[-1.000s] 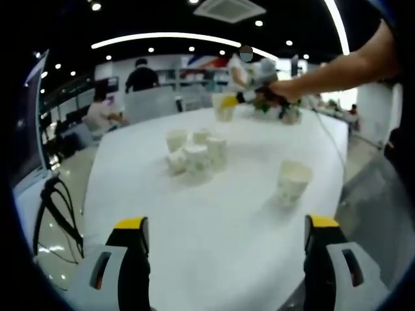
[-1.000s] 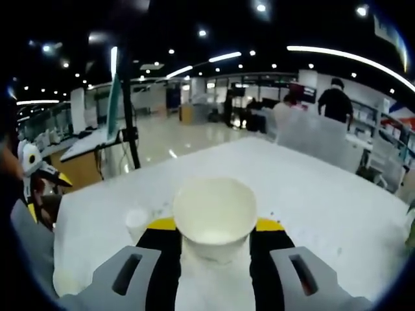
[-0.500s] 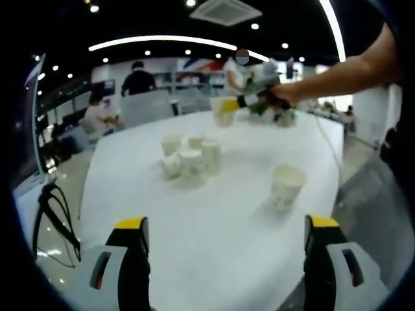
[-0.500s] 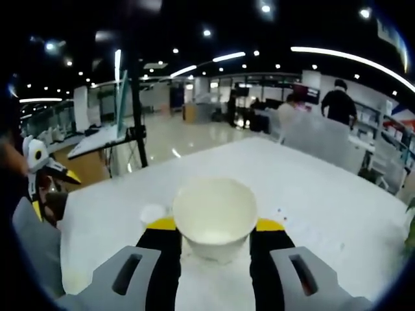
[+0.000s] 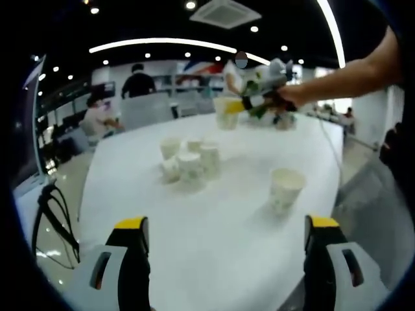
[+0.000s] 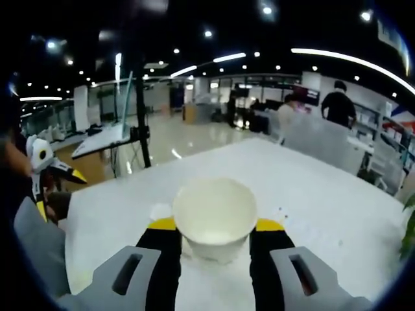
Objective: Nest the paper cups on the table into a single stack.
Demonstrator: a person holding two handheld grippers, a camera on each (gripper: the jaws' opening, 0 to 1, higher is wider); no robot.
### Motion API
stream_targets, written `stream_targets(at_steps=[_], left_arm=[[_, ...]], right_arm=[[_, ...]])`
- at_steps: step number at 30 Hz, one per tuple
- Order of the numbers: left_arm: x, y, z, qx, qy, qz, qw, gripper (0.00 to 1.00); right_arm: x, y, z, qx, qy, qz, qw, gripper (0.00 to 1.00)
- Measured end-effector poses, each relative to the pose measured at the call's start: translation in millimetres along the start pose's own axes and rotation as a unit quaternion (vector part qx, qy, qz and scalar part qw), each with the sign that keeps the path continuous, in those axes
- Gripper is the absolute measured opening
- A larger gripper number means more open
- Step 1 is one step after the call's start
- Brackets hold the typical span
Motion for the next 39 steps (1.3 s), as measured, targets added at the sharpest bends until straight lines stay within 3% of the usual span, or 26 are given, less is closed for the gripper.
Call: stream_targets(at_steps=[23,32,39], left_arm=[[-5.9,1.3,-8.7,-0.005,0.004,0.007,1.0,0.99],[-9.8,0.3,-7.3,0.006,-0.008,0.028,0.9996,0.99],[-9.5,-0.1,-8.7,0.008,-0.007,0.022,0.9997,0.99]], right_arm=[[33.9,-0.4,-19.5,-0.009,0.014,0.008,0.9998,0.37],[48.7,-2.5,-26.6,-0.015,0.016,0.006,0.9997,0.37],[65.8,-5.6,-32.7,-0.016,0.029,0.002,0.9995,0.38]])
Point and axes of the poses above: the point that each gripper's makers call its tool centre point, and the gripper's own axes: z roughly forward along the fingers, x roughly to its left, y roughly out of its top, the point moved 2 cm from there along -z, roughly backward along the fingers, and after that the axes turned 5 degrees about -x, right-handed, at the moved point
